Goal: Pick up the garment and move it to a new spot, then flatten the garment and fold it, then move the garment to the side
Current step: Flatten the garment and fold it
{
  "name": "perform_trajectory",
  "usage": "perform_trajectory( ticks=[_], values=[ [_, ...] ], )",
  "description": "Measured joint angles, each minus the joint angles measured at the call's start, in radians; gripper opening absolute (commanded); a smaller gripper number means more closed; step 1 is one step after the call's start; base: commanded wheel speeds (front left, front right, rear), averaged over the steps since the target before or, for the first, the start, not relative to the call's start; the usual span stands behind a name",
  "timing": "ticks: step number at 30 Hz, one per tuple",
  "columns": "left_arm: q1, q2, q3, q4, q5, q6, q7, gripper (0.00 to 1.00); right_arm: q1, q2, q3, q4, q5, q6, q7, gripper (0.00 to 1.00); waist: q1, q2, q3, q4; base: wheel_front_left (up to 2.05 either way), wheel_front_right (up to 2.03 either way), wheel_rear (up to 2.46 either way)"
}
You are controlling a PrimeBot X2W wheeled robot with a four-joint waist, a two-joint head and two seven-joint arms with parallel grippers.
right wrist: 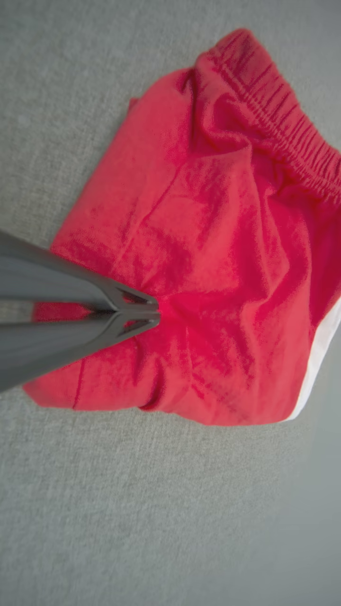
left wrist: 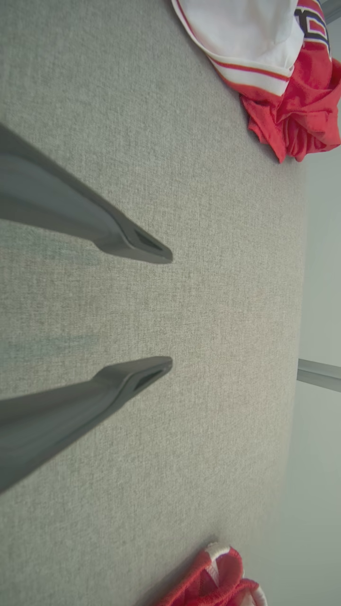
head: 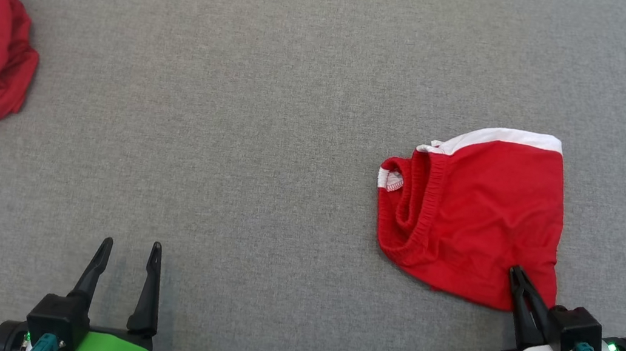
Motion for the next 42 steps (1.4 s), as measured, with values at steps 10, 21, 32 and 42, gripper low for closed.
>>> perform_trajectory(
  ticks=[10, 21, 32, 42],
  values=[
    [0.037, 0.000, 0.014, -0.022, -0.018, 0.005, 0.000, 1.00, 0.143, -0.007, -0.060, -0.272, 0.012, 0.000, 0.001, 1.00, 0.0000, 0.0000, -0.073, 0.001, 0.00, 0.00, 0.00],
    [0.064, 0.000, 0.026, -0.028, -0.013, -0.010, 0.000, 1.00, 0.208, 0.019, -0.168, -0.341, 0.017, 0.000, 0.001, 1.00, 0.0000, 0.0000, -0.150, 0.000, 0.00, 0.00, 0.00],
    [0.069, 0.000, 0.026, -0.068, -0.013, -0.026, 0.000, 1.00, 0.213, 0.006, -0.230, -0.220, 0.024, 0.000, 0.001, 1.00, -0.0001, 0.0000, -0.215, -0.004, 0.00, 0.00, 0.00],
    [0.084, 0.000, 0.032, -0.075, -0.012, -0.034, 0.000, 1.00, 0.205, 0.010, -0.243, -0.191, 0.012, 0.000, 0.001, 1.00, 0.0000, 0.0000, -0.237, 0.021, 0.00, 0.00, 0.00]
  ],
)
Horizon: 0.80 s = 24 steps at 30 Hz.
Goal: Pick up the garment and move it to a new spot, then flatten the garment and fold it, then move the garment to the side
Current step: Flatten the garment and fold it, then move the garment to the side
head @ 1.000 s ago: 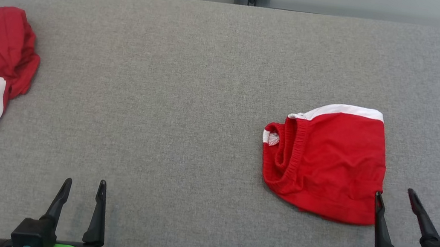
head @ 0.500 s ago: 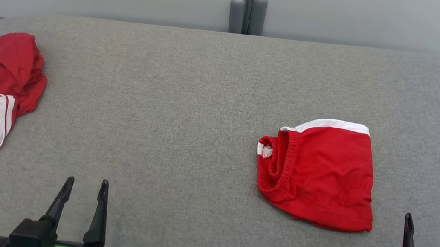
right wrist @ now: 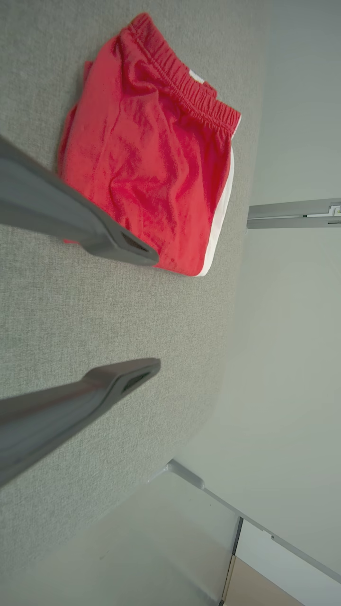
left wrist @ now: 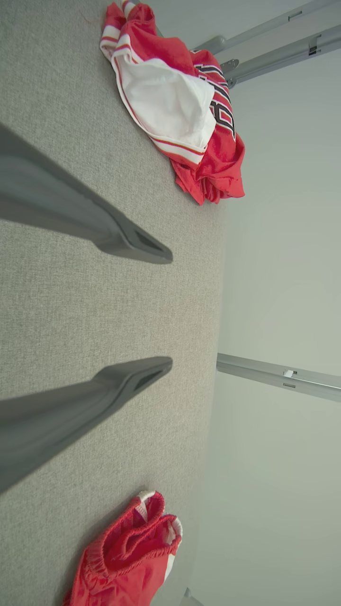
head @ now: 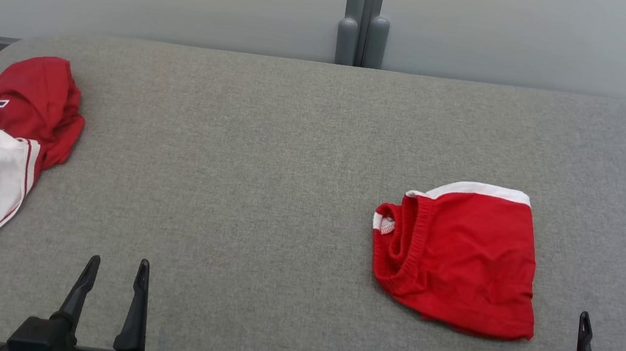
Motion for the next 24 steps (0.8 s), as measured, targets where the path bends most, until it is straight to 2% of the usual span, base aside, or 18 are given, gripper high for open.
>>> perform_trajectory(
  ticks=[9, 14, 17, 20, 24],
  values=[
    [-0.001, 0.000, 0.004, 0.001, -0.001, 0.000, 0.000, 1.00, -0.012, 0.001, 0.004, 0.004, 0.000, 0.000, 0.000, 1.00, 0.0000, 0.0000, 0.007, -0.001, 0.00, 0.00, 0.00],
    [-0.001, 0.000, 0.006, -0.011, -0.006, 0.008, 0.000, 1.00, -0.050, 0.016, -0.007, -0.008, 0.090, 0.000, 0.000, 1.00, 0.0000, 0.0000, 0.018, -0.004, 0.00, 0.00, 0.00],
    [-0.004, 0.000, -0.001, -0.015, -0.008, 0.008, 0.000, 1.00, -0.112, -0.017, 0.038, 0.043, 0.159, 0.000, 0.005, 1.00, 0.0000, 0.0000, 0.035, -0.004, 0.00, 0.00, 0.00],
    [-0.010, 0.000, -0.010, -0.010, -0.011, 0.009, 0.000, 1.00, -0.200, -0.087, 0.088, 0.082, 0.249, 0.000, 0.124, 1.00, 0.0000, 0.0000, 0.055, -0.002, 0.00, 0.00, 0.00],
    [-0.029, 0.000, -0.020, -0.012, -0.018, 0.014, 0.000, 1.00, -0.334, -0.152, 0.128, 0.126, 0.386, 0.000, 0.374, 1.00, 0.0000, 0.0000, 0.088, 0.003, 0.00, 0.00, 0.00]
  ],
)
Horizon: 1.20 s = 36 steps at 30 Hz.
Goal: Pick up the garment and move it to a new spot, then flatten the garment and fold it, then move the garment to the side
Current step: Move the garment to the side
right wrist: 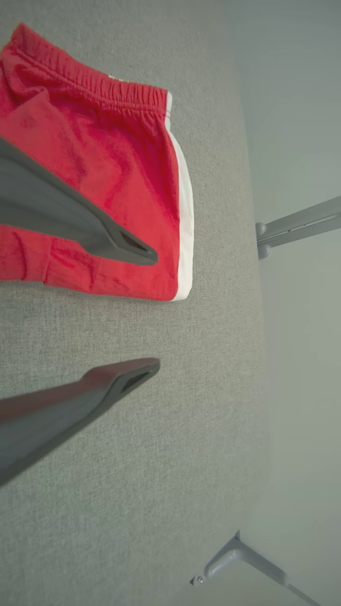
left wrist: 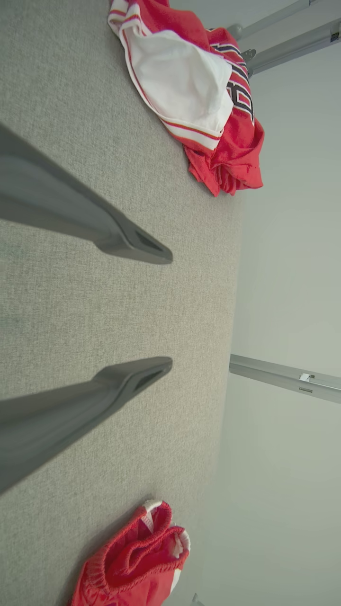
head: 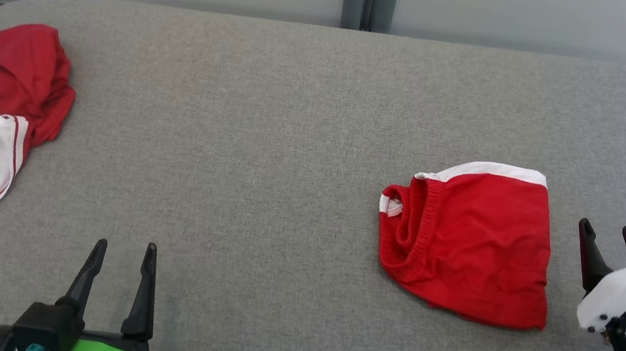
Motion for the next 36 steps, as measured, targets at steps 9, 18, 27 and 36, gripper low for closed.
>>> perform_trajectory(
  ticks=[9, 18, 27, 36],
  values=[
    [-0.042, 0.000, -0.030, 0.012, 0.012, 0.012, 0.000, 1.00, -0.139, -0.037, 0.055, 0.169, 0.167, -0.001, 0.344, 1.00, 0.0000, 0.0000, 0.053, 0.048, 0.00, 0.00, 0.00],
    [-0.051, 0.000, -0.045, 0.012, 0.019, 0.025, 0.000, 1.00, -0.168, -0.053, 0.101, 0.258, 0.233, -0.001, 0.383, 1.00, 0.0000, 0.0000, 0.065, 0.077, 0.00, 0.00, 0.00],
    [-0.066, 0.000, -0.039, -0.012, 0.028, 0.026, 0.000, 1.00, -0.232, -0.064, 0.180, 0.262, 0.309, -0.001, 0.340, 0.00, 0.0000, 0.0000, 0.096, 0.023, 0.00, 0.00, 0.00],
    [-0.115, 0.002, -0.011, -0.049, 0.089, -0.007, 0.000, 1.00, -0.359, -0.070, 0.263, 0.308, 0.297, -0.001, 0.256, 0.00, 0.0000, 0.0000, 0.138, -0.126, 0.00, 0.00, 0.00]
  ],
)
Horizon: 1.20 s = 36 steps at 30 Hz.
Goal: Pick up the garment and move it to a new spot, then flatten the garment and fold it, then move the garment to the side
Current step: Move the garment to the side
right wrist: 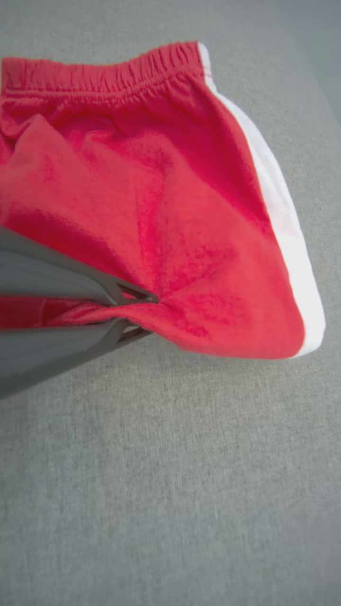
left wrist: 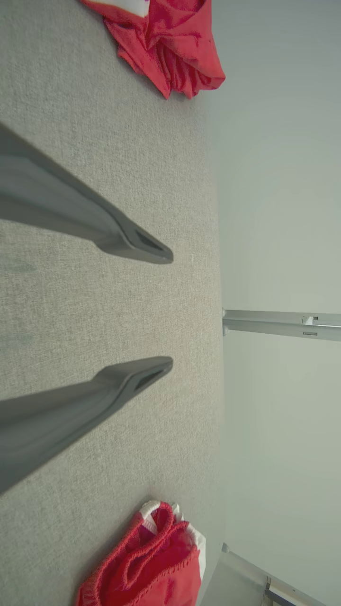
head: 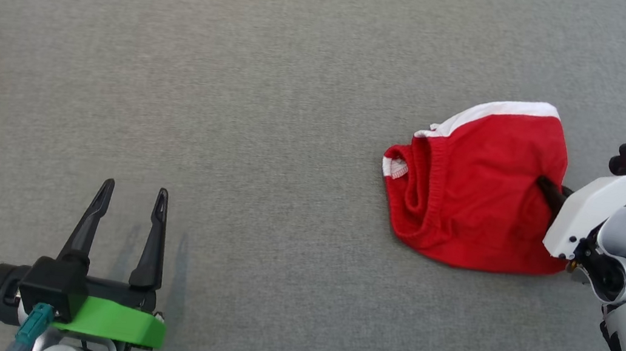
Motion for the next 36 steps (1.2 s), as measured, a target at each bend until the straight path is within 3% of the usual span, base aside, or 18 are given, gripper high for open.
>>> perform_trajectory(
  ticks=[8, 15, 21, 26, 31, 32, 33, 34, 36],
  values=[
    [-0.068, 0.015, -0.019, -0.014, 0.029, -0.022, 0.000, 1.00, -0.119, -0.046, 0.030, 0.071, -0.054, 0.000, -0.091, 0.00, 0.0000, 0.0000, 0.060, -0.126, 0.00, 0.00, 0.00],
    [-0.109, 0.042, -0.031, 0.000, 0.045, -0.031, 0.000, 1.00, -0.260, -0.104, -0.020, 0.172, -0.101, 0.000, -0.136, 0.00, 0.0000, 0.0000, 0.168, -0.180, 0.00, 0.00, 0.00],
    [-0.111, 0.075, -0.011, -0.002, 0.052, -0.034, 0.000, 1.00, -0.352, -0.184, -0.075, 0.263, -0.156, 0.000, -0.142, 0.00, 0.0000, 0.0000, 0.251, -0.173, 0.00, 0.00, 0.00],
    [-0.111, 0.088, -0.003, -0.017, 0.052, -0.035, 0.000, 1.00, -0.422, -0.227, -0.088, 0.328, -0.254, 0.000, -0.169, 0.00, 0.0001, 0.0000, 0.286, -0.125, 0.00, 0.00, 0.00],
    [-0.112, 0.082, -0.004, -0.027, 0.052, -0.035, -0.001, 1.00, -0.452, -0.234, -0.095, 0.376, -0.328, 0.000, -0.212, 0.00, 0.0001, 0.0000, 0.307, -0.089, 0.00, 0.00, 0.00],
    [-0.112, 0.081, -0.003, -0.029, 0.052, -0.035, -0.001, 1.00, -0.457, -0.236, -0.096, 0.384, -0.347, 0.000, -0.225, 0.30, 0.0000, 0.0000, 0.311, -0.085, 0.00, 0.00, 0.00],
    [-0.112, 0.078, -0.002, -0.032, 0.052, -0.035, -0.001, 1.00, -0.463, -0.237, -0.099, 0.393, -0.366, 0.000, -0.241, 0.80, 0.0000, 0.0000, 0.315, -0.082, 0.00, 0.00, 0.00],
    [-0.112, 0.076, -0.001, -0.034, 0.052, -0.035, -0.001, 1.00, -0.467, -0.237, -0.105, 0.400, -0.381, 0.000, -0.263, 1.00, 0.0001, 0.0000, 0.318, -0.080, 0.00, 0.00, 0.00],
    [-0.111, 0.072, 0.004, -0.034, 0.052, -0.035, -0.001, 1.00, -0.476, -0.236, -0.112, 0.410, -0.416, 0.000, -0.303, 1.00, 0.0001, 0.0000, 0.320, -0.079, 0.00, 0.00, 0.00]
  ],
)
